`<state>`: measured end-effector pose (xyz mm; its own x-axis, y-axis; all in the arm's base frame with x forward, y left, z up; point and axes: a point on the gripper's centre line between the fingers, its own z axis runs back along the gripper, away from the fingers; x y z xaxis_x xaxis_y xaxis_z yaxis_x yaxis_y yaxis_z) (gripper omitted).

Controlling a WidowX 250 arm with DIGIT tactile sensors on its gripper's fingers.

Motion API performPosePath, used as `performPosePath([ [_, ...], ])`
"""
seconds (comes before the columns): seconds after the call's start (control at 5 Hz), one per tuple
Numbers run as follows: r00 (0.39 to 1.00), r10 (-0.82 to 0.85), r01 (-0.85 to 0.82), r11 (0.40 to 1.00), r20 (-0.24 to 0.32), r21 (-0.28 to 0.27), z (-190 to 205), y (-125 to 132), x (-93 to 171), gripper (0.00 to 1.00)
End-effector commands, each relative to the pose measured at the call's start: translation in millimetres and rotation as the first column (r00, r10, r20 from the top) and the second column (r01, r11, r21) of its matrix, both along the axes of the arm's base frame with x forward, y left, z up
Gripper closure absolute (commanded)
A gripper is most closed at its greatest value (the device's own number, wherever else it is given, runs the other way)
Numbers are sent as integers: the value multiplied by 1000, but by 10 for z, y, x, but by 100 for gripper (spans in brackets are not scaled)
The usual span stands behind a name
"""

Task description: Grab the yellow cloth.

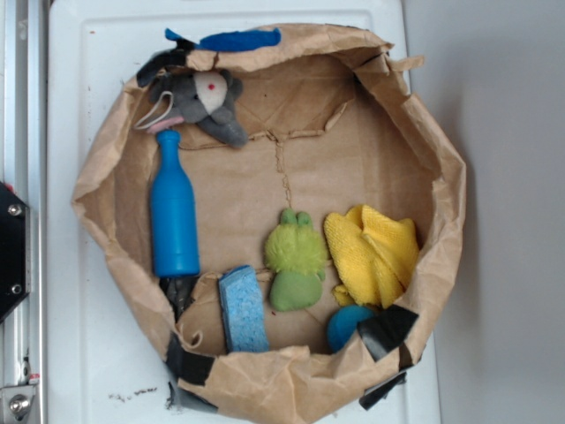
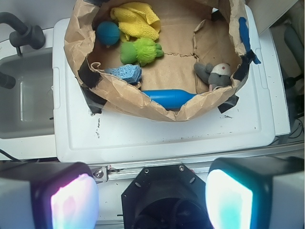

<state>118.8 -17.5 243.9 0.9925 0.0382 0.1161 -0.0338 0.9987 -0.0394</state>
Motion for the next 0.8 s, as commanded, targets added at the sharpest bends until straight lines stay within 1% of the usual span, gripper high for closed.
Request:
performPosePath([
  [0.0,1000,0,0,1000,0,0,0,0,0,0],
  [0.2,1000,20,-20,1000,5,-9,-13,-56,239,0],
  [0.4,999,29,-29,1000,40,-6,-7,-54,498,0],
  [0.6,997,-47,47,999,66,-7,-124,3,730,0],
])
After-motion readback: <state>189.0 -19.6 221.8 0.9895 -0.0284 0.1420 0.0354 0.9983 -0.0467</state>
